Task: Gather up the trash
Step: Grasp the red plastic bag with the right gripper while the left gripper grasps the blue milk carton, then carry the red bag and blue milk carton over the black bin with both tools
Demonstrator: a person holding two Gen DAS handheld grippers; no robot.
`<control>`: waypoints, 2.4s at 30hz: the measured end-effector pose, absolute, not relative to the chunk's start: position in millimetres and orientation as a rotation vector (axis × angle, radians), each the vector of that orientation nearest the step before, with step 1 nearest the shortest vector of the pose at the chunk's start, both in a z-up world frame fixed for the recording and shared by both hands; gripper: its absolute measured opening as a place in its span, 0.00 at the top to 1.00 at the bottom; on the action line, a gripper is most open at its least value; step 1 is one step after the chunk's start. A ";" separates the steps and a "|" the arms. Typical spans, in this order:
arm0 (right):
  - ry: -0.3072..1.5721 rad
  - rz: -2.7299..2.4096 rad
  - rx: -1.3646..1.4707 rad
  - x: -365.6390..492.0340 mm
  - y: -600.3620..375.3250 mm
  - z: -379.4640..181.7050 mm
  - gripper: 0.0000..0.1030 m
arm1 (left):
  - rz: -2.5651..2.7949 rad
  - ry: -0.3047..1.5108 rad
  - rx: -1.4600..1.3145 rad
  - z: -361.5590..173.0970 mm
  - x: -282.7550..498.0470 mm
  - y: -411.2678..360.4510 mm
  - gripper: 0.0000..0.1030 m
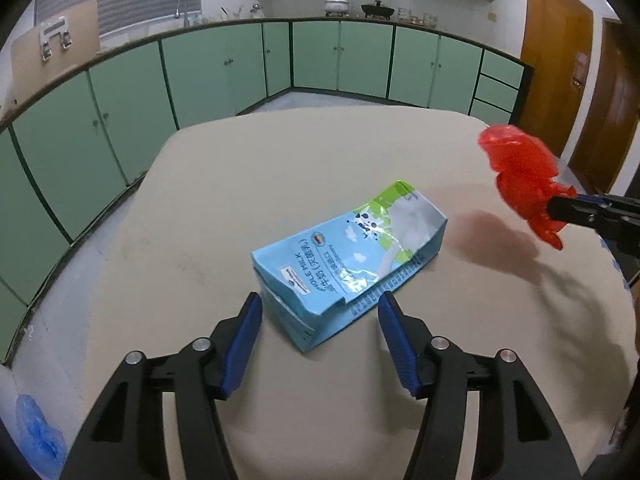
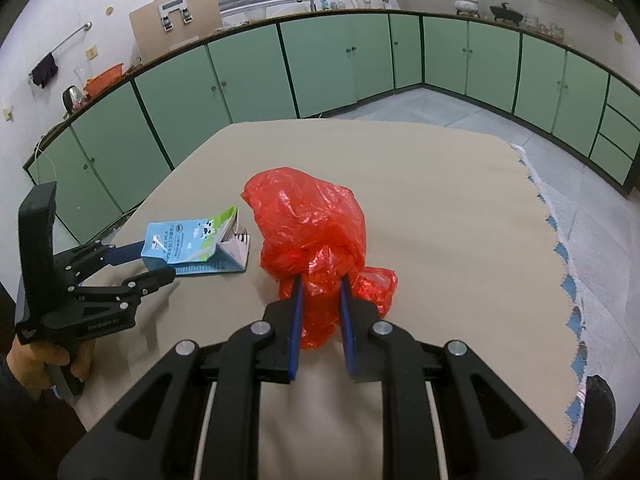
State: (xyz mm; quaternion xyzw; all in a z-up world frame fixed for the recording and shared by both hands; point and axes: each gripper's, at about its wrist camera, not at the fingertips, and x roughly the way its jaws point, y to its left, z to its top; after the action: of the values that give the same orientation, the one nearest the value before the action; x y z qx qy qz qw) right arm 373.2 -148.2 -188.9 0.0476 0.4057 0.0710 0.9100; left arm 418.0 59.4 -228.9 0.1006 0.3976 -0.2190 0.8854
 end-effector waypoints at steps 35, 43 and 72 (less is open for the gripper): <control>0.769 0.101 0.128 316.8 -186.9 -151.4 0.84 | -0.634 0.733 0.230 -187.5 323.9 4.8 0.87; 0.727 0.045 0.156 269.2 -221.4 -128.8 0.84 | -0.643 0.702 0.232 -163.1 301.7 -12.8 0.88; 0.639 -0.325 0.263 79.0 -415.7 -106.5 0.84 | -0.953 0.591 0.318 -118.8 219.2 -201.2 0.89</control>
State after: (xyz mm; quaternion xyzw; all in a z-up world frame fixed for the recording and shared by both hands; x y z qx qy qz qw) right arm 79.0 -415.7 -106.5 0.1281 0.3120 -0.1586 0.9280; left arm 219.2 -201.2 -118.8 0.1504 0.2793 -0.4498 0.8349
